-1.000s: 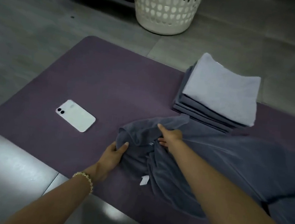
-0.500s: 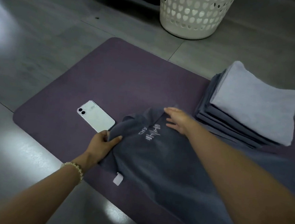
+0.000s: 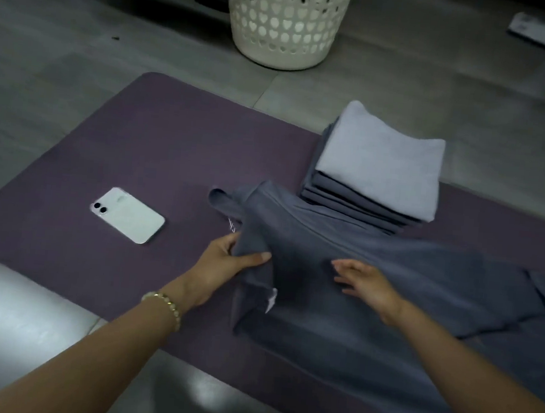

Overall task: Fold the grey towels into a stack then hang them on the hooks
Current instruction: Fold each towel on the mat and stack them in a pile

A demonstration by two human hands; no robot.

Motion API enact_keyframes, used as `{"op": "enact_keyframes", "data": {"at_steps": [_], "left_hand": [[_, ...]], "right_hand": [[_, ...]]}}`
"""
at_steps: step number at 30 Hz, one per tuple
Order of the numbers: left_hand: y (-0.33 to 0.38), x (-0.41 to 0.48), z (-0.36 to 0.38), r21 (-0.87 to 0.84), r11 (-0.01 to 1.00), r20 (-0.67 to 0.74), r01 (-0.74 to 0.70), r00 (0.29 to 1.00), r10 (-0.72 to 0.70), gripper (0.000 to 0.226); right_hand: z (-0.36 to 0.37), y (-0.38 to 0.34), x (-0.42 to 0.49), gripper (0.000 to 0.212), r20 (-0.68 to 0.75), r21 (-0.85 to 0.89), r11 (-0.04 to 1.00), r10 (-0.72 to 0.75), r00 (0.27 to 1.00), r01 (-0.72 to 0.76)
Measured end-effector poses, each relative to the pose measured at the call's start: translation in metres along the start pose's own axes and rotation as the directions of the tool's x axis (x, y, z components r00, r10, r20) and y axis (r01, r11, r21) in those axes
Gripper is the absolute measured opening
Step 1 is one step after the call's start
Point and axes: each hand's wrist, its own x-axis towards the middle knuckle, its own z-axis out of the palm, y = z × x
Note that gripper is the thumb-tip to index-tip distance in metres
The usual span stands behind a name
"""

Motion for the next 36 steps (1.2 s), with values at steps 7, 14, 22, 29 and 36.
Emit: {"op": "enact_keyframes", "data": {"at_steps": [7,14,22,29,36], "left_hand": [[0.011,-0.001,0.152,0.002,0.996,0.206,-0.089,0.975,0.087,0.023],[-0.024,0.000,0.241,0.151,0.989,0.262,0.000,0.964,-0.040,0.009],[-0.066,0.002,0.259,0.340,0.932,0.161,-0.129,0.984,0.078,0.022],[-0.051,0.001,0.274,0.223,0.926,0.156,-0.303,0.949,0.274,0.017],[-0.035,0.003,0.259,0.117,0.964,0.196,-0.240,0.957,0.214,0.054]], "right_hand": [[-0.114,0.072,-0.076,0.014,-0.372,0.005,0.997,-0.066,0.926,0.073],[-0.191,0.133,-0.102,0.033,-0.187,-0.565,0.825,-0.114,0.976,-0.012],[-0.208,0.144,-0.084,0.051,-0.077,-0.761,0.649,-0.119,0.990,0.019],[-0.218,0.132,-0.078,0.029,-0.045,-0.906,0.413,-0.311,0.949,0.092],[-0.198,0.064,-0.144,0.014,0.127,-0.494,0.768,-0.402,0.907,0.409]]}}
